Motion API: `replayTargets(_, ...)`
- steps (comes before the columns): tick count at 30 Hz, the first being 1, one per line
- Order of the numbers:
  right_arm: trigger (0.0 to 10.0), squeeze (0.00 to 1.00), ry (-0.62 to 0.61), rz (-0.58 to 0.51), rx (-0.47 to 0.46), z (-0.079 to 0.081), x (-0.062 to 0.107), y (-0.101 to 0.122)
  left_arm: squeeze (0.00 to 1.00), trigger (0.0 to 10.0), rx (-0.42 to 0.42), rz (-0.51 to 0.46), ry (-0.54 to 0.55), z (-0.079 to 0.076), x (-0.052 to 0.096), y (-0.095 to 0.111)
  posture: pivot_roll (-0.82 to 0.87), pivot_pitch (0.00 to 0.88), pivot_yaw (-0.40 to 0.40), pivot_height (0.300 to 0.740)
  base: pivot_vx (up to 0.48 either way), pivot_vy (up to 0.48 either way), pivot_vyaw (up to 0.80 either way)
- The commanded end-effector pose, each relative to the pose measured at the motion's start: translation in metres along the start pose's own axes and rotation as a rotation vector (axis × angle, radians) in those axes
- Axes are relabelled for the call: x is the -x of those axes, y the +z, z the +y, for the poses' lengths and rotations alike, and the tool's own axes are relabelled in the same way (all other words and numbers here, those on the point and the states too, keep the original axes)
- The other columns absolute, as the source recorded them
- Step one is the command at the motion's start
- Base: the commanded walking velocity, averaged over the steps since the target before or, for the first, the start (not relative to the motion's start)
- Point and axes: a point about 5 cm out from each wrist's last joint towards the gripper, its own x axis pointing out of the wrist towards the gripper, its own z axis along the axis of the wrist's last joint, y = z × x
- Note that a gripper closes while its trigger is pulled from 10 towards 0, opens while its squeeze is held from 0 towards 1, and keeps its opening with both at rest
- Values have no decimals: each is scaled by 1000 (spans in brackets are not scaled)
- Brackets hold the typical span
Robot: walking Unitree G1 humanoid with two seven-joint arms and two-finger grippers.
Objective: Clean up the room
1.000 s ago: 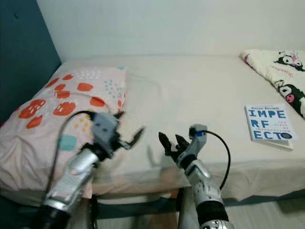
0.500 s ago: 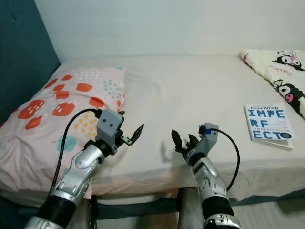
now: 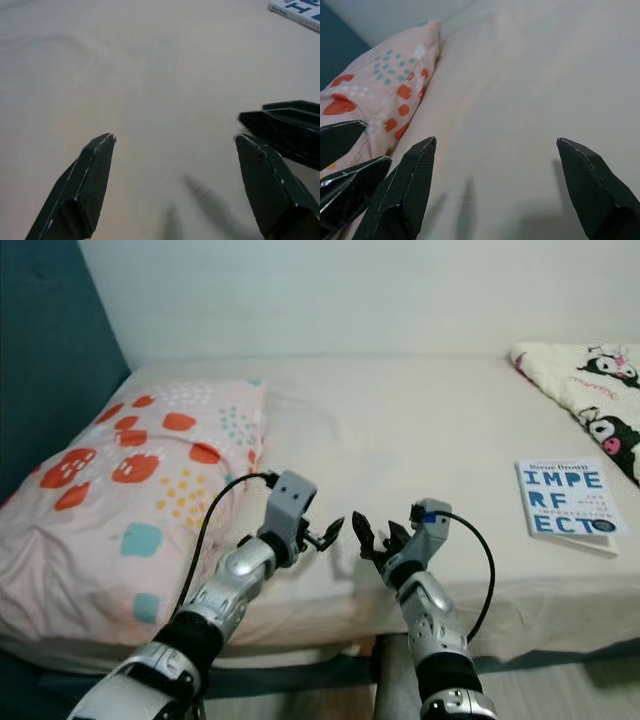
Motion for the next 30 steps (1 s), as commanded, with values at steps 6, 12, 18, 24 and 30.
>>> replayTargets(6, 10000, 0, -2, -43, -14, 7, 19, -8, 0, 10000, -164, -2, 52, -1, -32, 41, -52, 179, 10, 445, 0, 0, 0)
replayTargets(12, 10000, 0, 43, -54, -11, 23, 32, -11, 0, 10000, -227, 30, 112, 5, -35, 43, -90, 266, 37, 445, 0, 0, 0)
replayTargets(18, 10000, 0, 118, -58, -3, 54, 57, -12, 0, 10000, -234, 66, 163, 16, -35, 43, -115, 348, 50, 445, 0, 0, 0)
replayTargets(24, 10000, 0, 156, -74, -15, 79, 75, -3, 0, 10000, -224, 49, 225, 30, -35, 53, -136, 433, 53, 445, 0, 0, 0)
replayTargets(30, 10000, 0, 272, -63, -59, 114, 92, 6, 0, 10000, -109, -14, 396, 67, -33, 87, -155, 502, 39, 445, 0, 0, 0)
